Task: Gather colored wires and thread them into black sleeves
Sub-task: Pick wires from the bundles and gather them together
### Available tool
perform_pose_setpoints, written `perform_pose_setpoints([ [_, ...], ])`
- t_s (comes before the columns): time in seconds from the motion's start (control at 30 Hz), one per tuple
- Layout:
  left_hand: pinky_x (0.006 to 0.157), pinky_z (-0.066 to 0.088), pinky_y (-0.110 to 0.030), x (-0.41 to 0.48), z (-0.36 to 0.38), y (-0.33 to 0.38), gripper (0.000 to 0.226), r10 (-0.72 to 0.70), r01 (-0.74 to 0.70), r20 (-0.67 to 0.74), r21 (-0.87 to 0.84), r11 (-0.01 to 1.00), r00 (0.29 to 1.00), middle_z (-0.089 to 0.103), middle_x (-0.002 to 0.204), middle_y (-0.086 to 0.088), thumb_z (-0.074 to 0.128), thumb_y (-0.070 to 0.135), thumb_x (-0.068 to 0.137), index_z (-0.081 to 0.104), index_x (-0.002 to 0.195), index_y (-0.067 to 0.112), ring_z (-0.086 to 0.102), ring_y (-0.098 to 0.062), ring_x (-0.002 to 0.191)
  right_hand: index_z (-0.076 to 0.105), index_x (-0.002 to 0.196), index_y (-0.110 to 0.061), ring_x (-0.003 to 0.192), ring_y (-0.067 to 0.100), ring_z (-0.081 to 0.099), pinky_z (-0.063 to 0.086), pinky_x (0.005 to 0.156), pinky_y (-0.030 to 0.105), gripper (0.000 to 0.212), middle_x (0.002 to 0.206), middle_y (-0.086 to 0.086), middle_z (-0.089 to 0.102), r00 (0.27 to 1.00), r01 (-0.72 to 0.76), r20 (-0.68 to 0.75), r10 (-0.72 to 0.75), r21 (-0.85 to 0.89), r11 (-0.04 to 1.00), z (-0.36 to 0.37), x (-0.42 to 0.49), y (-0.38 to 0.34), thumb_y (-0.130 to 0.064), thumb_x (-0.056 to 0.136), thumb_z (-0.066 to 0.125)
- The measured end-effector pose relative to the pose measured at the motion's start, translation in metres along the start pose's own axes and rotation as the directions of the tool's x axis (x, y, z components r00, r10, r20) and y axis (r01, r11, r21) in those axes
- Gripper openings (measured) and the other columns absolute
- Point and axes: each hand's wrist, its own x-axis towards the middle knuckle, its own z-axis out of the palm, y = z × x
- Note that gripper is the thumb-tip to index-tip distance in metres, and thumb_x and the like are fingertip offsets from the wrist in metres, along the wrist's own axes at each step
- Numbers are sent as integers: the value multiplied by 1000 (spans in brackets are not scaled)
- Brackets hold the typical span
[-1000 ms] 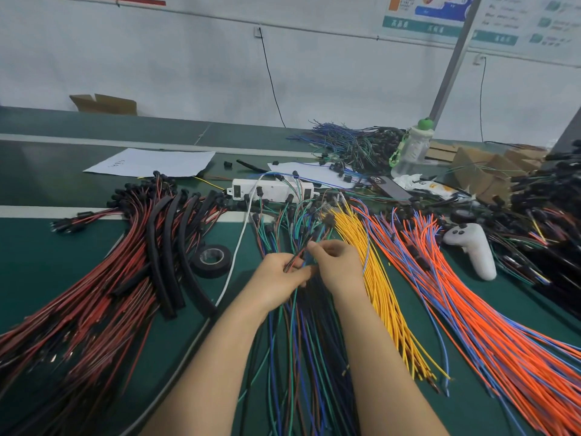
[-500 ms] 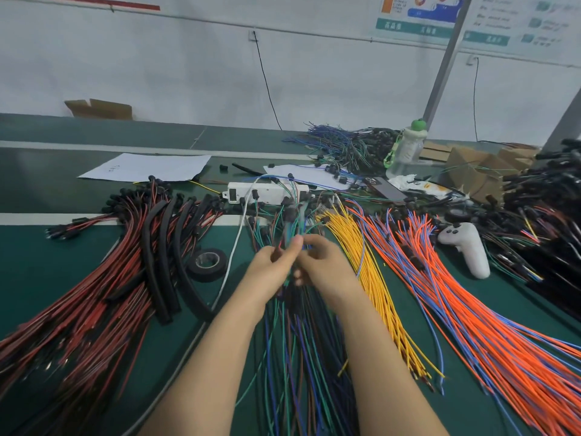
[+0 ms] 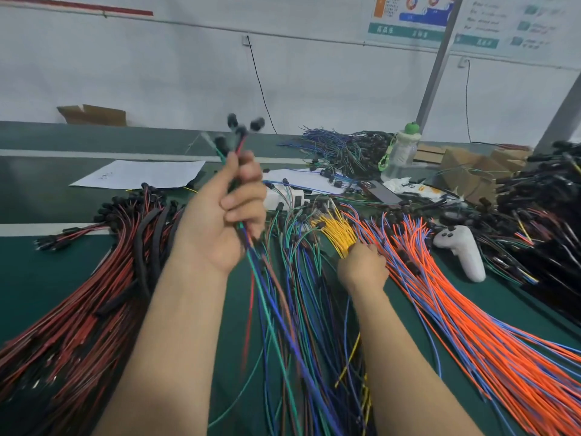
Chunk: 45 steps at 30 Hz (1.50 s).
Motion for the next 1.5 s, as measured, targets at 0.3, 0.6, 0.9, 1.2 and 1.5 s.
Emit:
perform_pose_setpoints([
  [0.3, 27, 22, -11, 33, -14, -27, 25, -64, 194, -353, 344, 919, 933, 55, 57, 2, 38, 17, 101, 53, 84, 7, 30, 0, 32, 64, 105, -9, 103, 33, 60, 43, 87, 37, 21, 106, 13, 68, 981, -44, -157, 111, 377, 925, 2, 9, 5, -24, 95, 54],
  [0.6, 54, 38, -25, 60, -29, -95, 24, -10, 299, -504, 496, 815, 864, 57, 73, -4, 36, 20, 103, 54, 90, 13, 51, -14, 57, 63, 88, -7, 94, 27, 63, 44, 78, 30, 12, 97, 12, 70, 957, 288, -133, -257, 531, 797, -35, -20, -43, -19, 90, 60],
  [0.9, 33, 39, -14, 60, 15, -40, 29, 51, 51, -307, 317, 947, 950, 47, 40, 7, 30, 19, 104, 42, 78, 15, 44, -1, 31, 71, 86, -15, 84, 22, 64, 48, 77, 32, 14, 88, 7, 71, 977, 211, -137, -163, 531, 821, -54, -9, 12, -16, 88, 57],
  [1.2, 28, 31, -15, 39, 54, 0, 8, -60, 64, -29, 188, 980, 998, 43, 52, 7, 43, 6, 86, 51, 84, 8, 32, -2, 33, 64, 114, -14, 116, 34, 52, 38, 93, 37, 25, 118, 14, 63, 954, -146, -248, 167, 101, 984, -32, 20, 54, -20, 92, 53],
  [1.5, 50, 49, -21, 66, -9, -97, 29, -87, 308, -454, 441, 843, 887, 59, 77, -6, 36, 16, 102, 54, 81, 11, 56, -13, 58, 65, 100, -7, 97, 26, 58, 37, 80, 26, 13, 101, 12, 66, 892, 442, -300, -339, 412, 797, -56, -22, -10, -10, 91, 57],
])
